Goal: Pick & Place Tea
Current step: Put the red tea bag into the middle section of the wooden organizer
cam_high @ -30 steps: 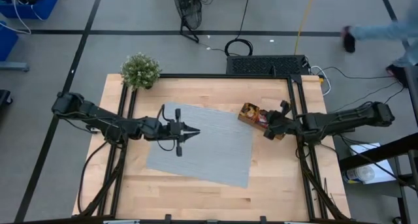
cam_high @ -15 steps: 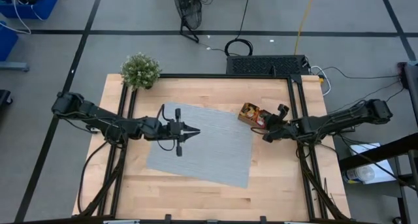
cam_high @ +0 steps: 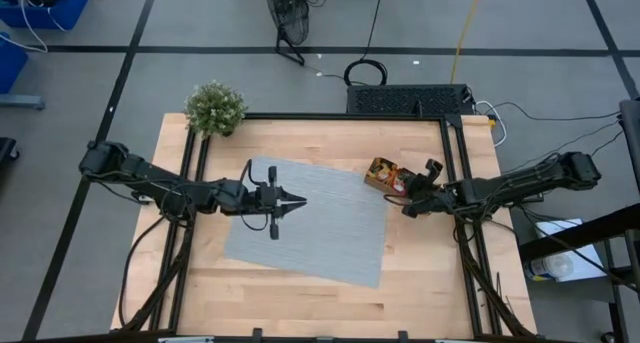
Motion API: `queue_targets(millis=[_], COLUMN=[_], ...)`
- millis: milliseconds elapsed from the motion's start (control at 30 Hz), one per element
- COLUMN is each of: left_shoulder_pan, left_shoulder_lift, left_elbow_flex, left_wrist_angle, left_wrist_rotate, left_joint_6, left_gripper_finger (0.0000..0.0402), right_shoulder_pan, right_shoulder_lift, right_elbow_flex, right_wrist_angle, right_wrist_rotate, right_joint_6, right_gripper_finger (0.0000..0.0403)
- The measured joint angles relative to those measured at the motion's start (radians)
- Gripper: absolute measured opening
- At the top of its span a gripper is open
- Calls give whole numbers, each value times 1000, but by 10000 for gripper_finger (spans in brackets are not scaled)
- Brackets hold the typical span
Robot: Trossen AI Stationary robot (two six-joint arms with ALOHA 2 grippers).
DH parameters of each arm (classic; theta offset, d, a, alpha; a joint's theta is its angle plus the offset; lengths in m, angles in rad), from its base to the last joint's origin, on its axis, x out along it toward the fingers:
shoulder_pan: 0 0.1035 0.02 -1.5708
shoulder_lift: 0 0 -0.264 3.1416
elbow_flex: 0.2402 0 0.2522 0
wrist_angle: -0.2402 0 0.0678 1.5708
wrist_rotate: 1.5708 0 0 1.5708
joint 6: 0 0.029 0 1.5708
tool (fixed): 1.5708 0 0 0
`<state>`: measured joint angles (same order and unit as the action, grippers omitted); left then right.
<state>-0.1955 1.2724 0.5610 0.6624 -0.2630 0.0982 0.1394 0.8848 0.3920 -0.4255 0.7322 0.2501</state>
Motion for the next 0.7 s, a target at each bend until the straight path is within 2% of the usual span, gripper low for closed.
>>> queue_targets(millis=[200,367,533,700], left_shoulder_pan=[0,0,0,0], left_shoulder_lift=[0,0,0,0], left_elbow_flex=[0,0,0,0], left_wrist_angle=[0,0,-1,0], left_wrist_rotate=[0,0,-1,-1], left_joint_6=[-3,-8,-10,-10], left_gripper_finger=[35,35,35,35], right_shoulder_pan=[0,0,0,0], right_shoulder_lift=[-5,-39,-95,-152], right_elbow_flex=[0,0,0,1], right_wrist_angle=[4,18,60,131], right_wrist_rotate=[54,58,58,59], right_joint_6=[0,-26,-76,-156], right_gripper_finger=[95,143,168,171])
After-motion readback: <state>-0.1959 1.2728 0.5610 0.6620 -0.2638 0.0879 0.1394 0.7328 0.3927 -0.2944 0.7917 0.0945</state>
